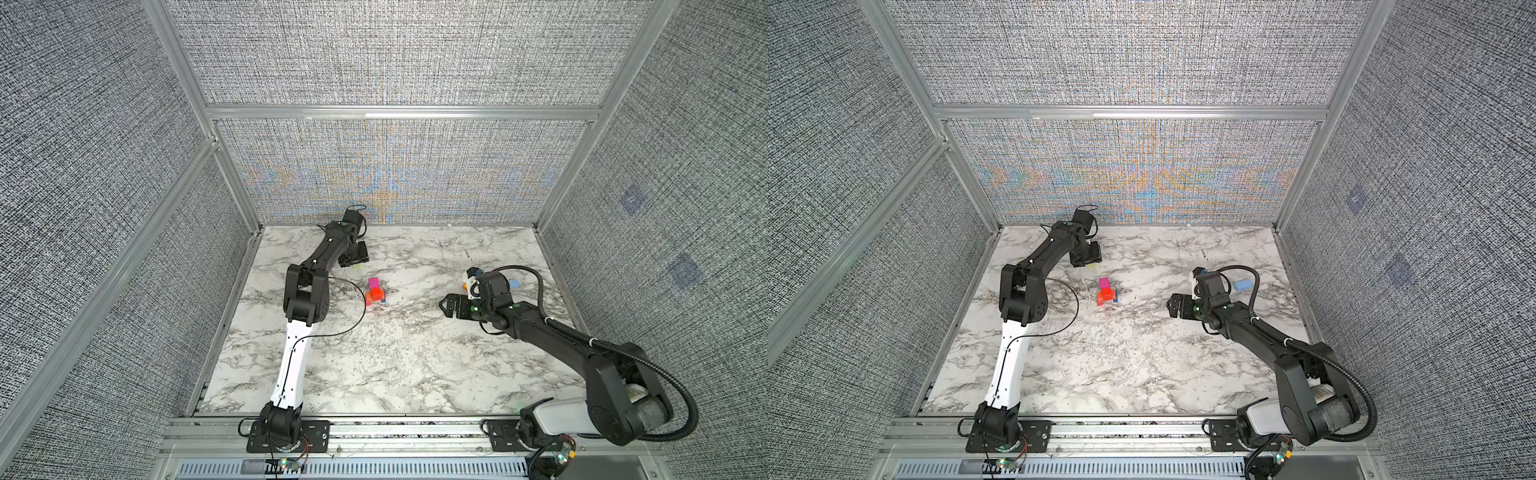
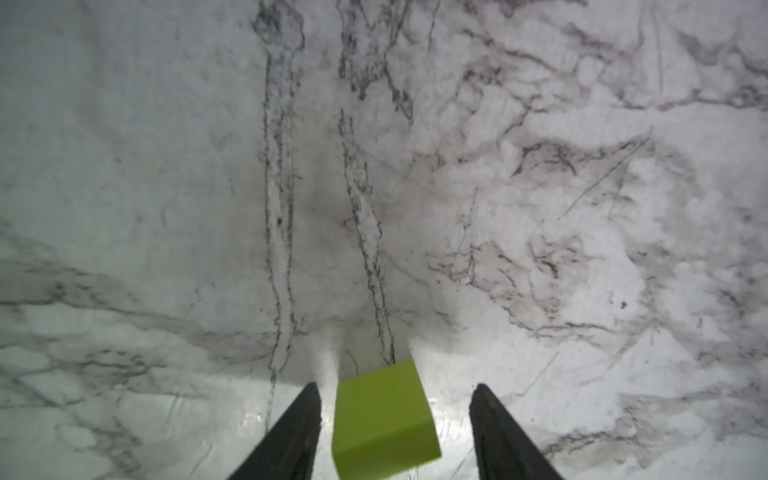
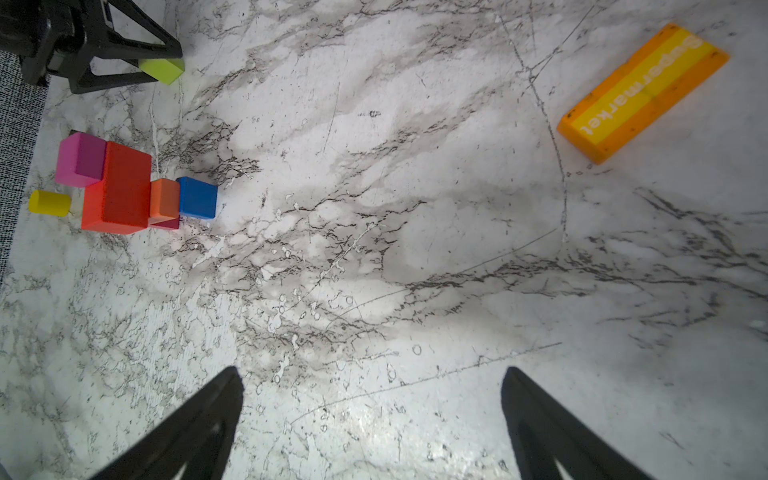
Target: Build the wood block tower
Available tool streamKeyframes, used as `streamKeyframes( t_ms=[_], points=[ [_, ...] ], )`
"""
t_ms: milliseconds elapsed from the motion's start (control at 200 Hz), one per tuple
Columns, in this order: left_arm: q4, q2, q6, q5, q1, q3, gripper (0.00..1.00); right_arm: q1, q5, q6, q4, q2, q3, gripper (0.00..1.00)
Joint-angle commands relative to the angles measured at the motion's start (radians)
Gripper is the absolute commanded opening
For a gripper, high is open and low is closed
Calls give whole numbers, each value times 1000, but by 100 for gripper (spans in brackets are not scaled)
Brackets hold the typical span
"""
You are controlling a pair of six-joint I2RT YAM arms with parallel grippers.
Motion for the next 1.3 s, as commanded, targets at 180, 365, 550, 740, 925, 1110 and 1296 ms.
streamKeyframes(
  t_ms=[180, 365, 550, 740, 925, 1110, 1296],
  points=[
    [16, 4, 4, 12, 2, 6, 37, 3, 1, -7, -9, -7, 12, 99],
    [-4, -28, 12, -18, 1, -8, 29, 3, -3, -7, -10, -12, 11, 99],
    [11, -136, 33, -113, 3, -119, 26, 6, -5, -7, -13, -27, 7, 99],
    [-1, -269, 32, -212, 0, -283, 25, 7, -14, -4, -13, -43, 3, 99],
    [-85, -382, 31, -148, -1, -423, 25, 11, -27, 0, -12, -53, 3, 99],
    [-160, -447, 74, -51, 0, -531, 25, 17, -44, 4, -13, -62, 1, 99],
    [-173, -447, 83, 2, 0, -575, 25, 17, -40, 4, -19, -91, -7, 99]
  ],
)
